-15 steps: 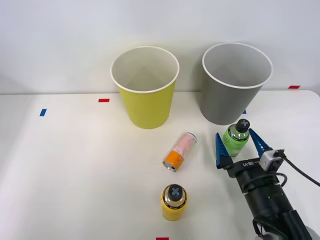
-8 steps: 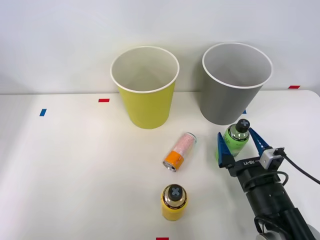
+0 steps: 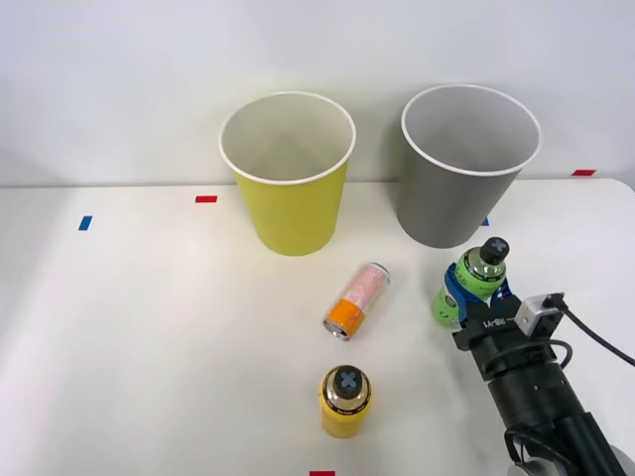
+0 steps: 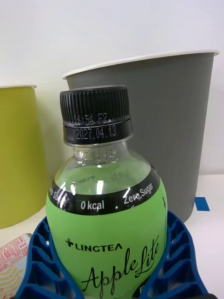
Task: Put cans in the gray bin, plastic bottles in the light green bin
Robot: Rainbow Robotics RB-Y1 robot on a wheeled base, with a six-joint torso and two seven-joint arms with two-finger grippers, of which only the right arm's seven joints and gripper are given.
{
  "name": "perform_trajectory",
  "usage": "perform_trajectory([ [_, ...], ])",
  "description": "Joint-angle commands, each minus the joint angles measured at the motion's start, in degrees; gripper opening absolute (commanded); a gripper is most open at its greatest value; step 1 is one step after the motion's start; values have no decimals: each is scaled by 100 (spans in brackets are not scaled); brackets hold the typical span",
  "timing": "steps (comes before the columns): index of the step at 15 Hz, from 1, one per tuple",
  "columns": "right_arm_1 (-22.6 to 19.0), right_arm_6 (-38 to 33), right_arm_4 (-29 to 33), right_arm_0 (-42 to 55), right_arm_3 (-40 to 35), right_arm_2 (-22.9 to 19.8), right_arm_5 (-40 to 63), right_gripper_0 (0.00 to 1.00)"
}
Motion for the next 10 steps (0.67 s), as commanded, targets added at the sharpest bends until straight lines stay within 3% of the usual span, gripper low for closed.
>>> perform_trajectory([
  [1, -60, 0, 36, 8, -33, 1, -5, 0],
  [6, -500, -167, 9, 35, -499, 106, -5, 0],
  [10, -1194, -949, 9, 35, -1149, 282, 12, 0],
])
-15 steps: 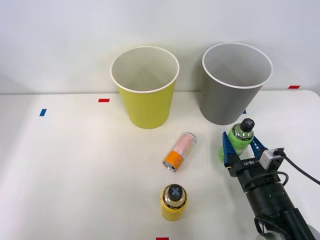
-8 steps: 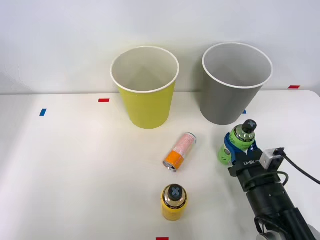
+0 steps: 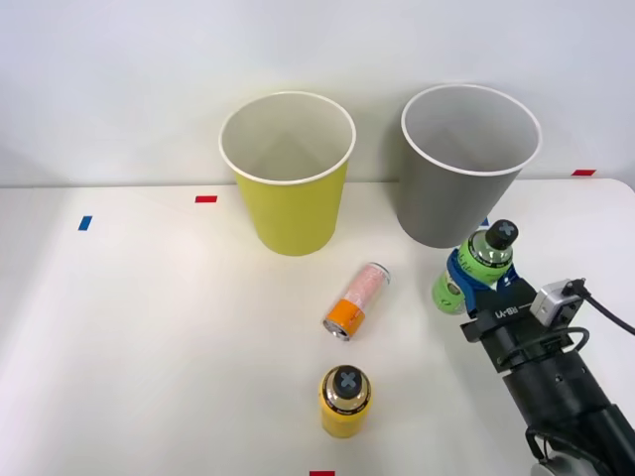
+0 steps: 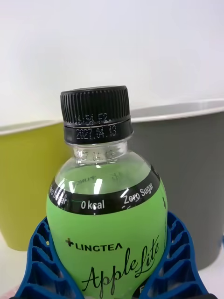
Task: Put cans in the gray bin, plastic bottles in the light green bin
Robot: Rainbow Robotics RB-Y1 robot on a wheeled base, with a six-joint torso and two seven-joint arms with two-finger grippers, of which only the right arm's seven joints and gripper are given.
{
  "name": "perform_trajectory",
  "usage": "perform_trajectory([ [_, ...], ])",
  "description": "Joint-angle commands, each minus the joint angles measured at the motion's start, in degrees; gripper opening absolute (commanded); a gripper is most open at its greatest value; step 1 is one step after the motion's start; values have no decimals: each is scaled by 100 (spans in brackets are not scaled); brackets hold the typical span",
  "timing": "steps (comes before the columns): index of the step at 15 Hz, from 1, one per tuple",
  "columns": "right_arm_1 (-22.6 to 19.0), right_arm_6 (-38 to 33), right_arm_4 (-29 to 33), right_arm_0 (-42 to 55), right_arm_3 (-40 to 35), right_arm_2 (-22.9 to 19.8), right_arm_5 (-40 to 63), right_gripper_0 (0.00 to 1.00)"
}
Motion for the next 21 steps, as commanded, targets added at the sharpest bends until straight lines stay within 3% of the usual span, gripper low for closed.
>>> perform_trajectory([
  [1, -535, -626, 19, -8, -530, 106, 18, 0],
  [7, -939, -943, -254, -123, -2059, -281, 1442, 0],
  [14, -992, -1250, -500, -1327, -2138, -53, 1749, 0],
  [21, -816, -1514, -658, -3005, -2129, 202, 3551, 0],
])
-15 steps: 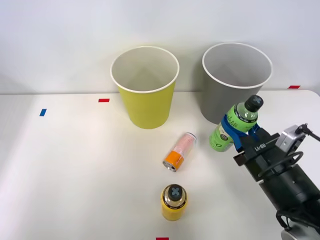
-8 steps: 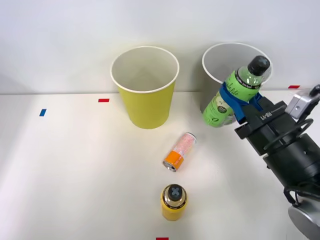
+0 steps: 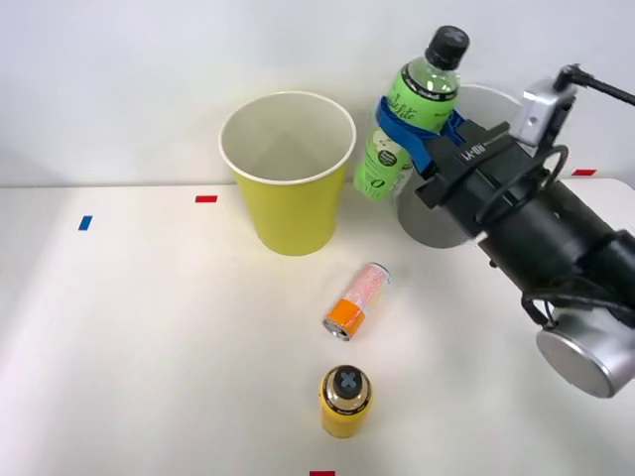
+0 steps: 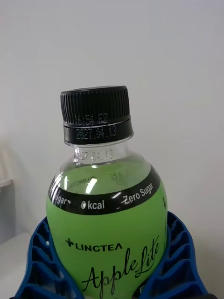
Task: Put cans in the gray bin, plastic bottles in the light green bin
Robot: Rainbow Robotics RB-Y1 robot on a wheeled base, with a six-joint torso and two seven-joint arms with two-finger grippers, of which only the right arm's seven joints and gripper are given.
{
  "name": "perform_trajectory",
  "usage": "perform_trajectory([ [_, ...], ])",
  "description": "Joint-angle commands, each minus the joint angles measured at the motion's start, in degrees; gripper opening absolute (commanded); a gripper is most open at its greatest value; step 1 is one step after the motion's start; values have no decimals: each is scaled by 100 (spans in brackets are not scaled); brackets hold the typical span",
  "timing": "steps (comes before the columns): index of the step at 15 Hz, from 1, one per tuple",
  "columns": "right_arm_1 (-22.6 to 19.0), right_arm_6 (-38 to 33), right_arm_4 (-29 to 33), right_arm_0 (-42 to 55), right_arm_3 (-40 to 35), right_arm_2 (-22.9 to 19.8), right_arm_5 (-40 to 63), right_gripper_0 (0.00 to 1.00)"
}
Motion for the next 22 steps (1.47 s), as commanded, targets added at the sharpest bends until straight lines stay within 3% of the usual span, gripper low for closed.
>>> perform_trajectory([
  [1, 143, -273, -111, -769, 10, 97, 855, 0],
  [3, 178, -686, -76, -1410, 221, 176, 1312, 0],
  [8, 547, -765, -85, -2861, 2234, 1020, 258, 0],
  [11, 784, -871, -155, -3467, 2911, 1337, 249, 0],
  [17, 1470, -897, 135, -4153, 4168, 1574, 249, 0],
  [22, 1610, -906, 381, -4302, 4493, 1653, 249, 0],
])
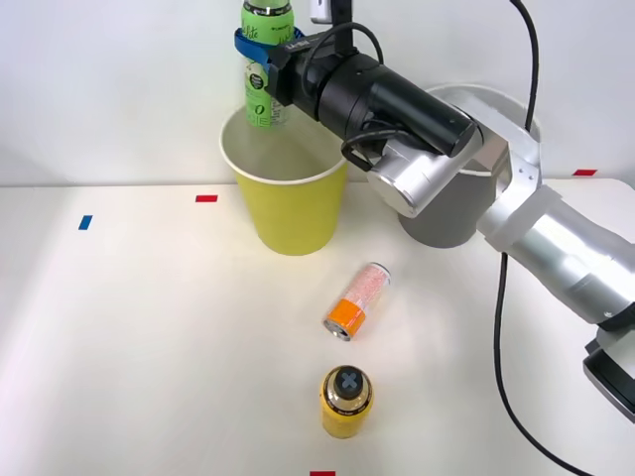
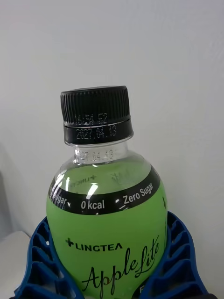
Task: Put cans in the gray bin, plastic bottles in the light green bin
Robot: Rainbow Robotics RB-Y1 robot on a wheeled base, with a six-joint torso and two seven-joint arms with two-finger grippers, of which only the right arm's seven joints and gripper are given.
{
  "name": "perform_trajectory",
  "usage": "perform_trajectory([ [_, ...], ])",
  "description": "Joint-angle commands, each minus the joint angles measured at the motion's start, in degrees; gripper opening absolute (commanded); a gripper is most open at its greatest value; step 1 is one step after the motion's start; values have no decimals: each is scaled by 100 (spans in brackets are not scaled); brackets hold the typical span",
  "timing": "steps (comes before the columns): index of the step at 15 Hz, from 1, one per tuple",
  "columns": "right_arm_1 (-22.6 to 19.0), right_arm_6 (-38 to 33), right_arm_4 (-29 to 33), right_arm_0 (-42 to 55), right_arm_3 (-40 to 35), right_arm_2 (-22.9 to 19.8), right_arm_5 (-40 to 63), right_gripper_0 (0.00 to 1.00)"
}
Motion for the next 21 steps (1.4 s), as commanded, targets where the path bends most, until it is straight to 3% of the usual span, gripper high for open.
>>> perform_trajectory([
  [1, 47, -16, 90, -7, 33, 4, -1, 7],
  [2, 64, -25, 82, -7, 33, -5, -1, 34],
  [3, 82, -34, 82, -7, 33, 4, -1, 72],
  [4, 82, -43, 82, -7, 33, 4, -1, 100],
  [13, -147, -51, 170, 19, -152, 4, -19, 100],
  [18, -736, -86, 152, 775, -1338, -242, -107, 100],
  [21, -999, -95, 275, 1584, -1804, -550, -959, 100],
])
